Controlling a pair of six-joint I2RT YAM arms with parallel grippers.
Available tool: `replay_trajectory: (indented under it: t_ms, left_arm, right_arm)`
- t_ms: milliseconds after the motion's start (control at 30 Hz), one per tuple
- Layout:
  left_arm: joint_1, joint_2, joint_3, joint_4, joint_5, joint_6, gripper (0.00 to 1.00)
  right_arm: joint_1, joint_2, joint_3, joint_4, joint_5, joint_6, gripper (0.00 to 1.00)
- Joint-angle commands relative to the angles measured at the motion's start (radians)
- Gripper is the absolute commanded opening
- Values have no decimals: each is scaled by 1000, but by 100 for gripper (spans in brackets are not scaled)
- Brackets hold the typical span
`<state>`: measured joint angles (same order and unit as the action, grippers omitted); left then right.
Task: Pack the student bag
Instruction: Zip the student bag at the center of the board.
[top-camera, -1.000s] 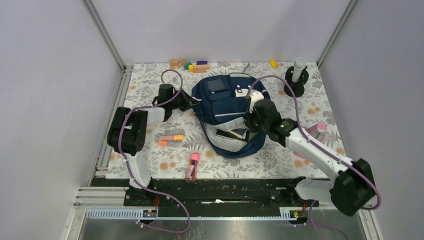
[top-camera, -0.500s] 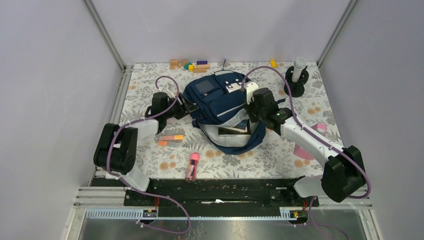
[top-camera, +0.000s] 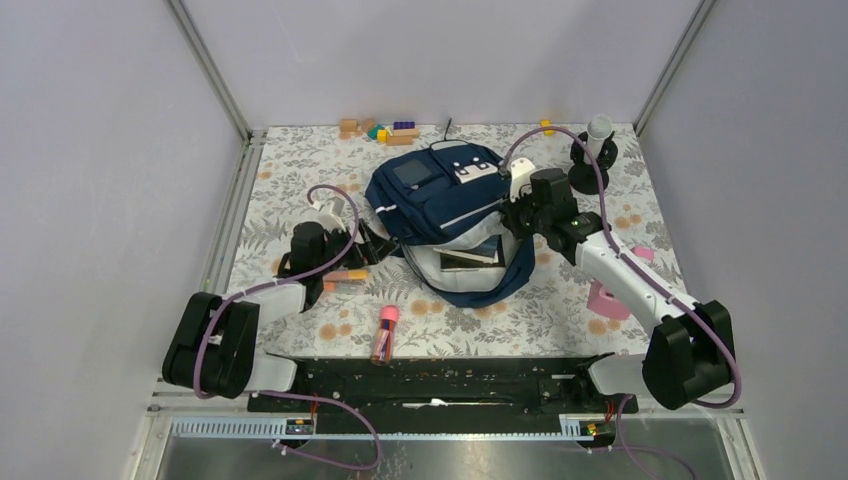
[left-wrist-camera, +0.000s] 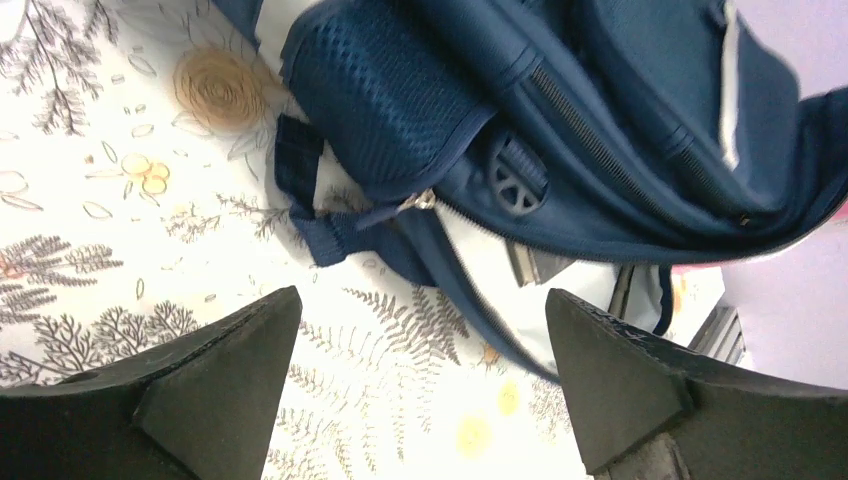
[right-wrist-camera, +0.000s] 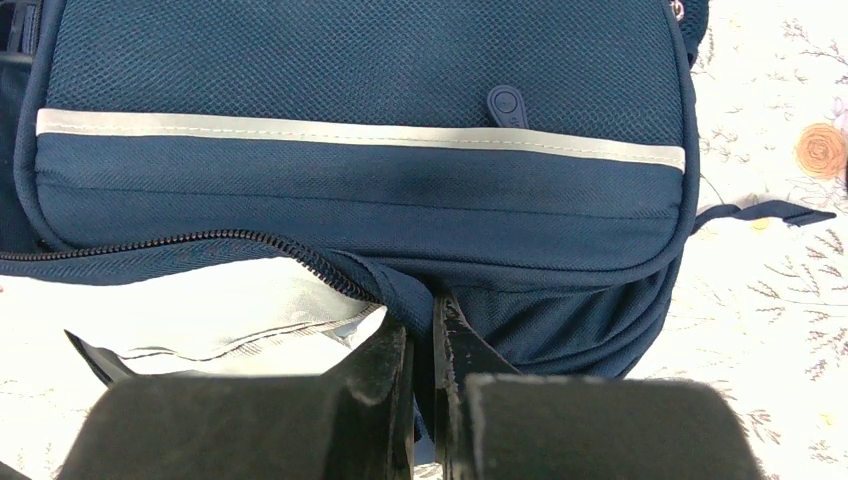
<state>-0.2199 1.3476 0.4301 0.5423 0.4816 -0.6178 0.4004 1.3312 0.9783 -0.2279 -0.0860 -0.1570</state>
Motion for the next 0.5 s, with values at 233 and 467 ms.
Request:
replay_trajectory:
  t_ms: [233, 467]
  left_arm:
    - [-19, 85, 32, 135, 45, 117, 90]
    - [-60, 183, 117, 129, 64, 177, 79]
  right_arm:
    - [-114, 107, 232, -11, 50, -31, 0]
    - [-152, 148, 280, -14, -6, -30, 0]
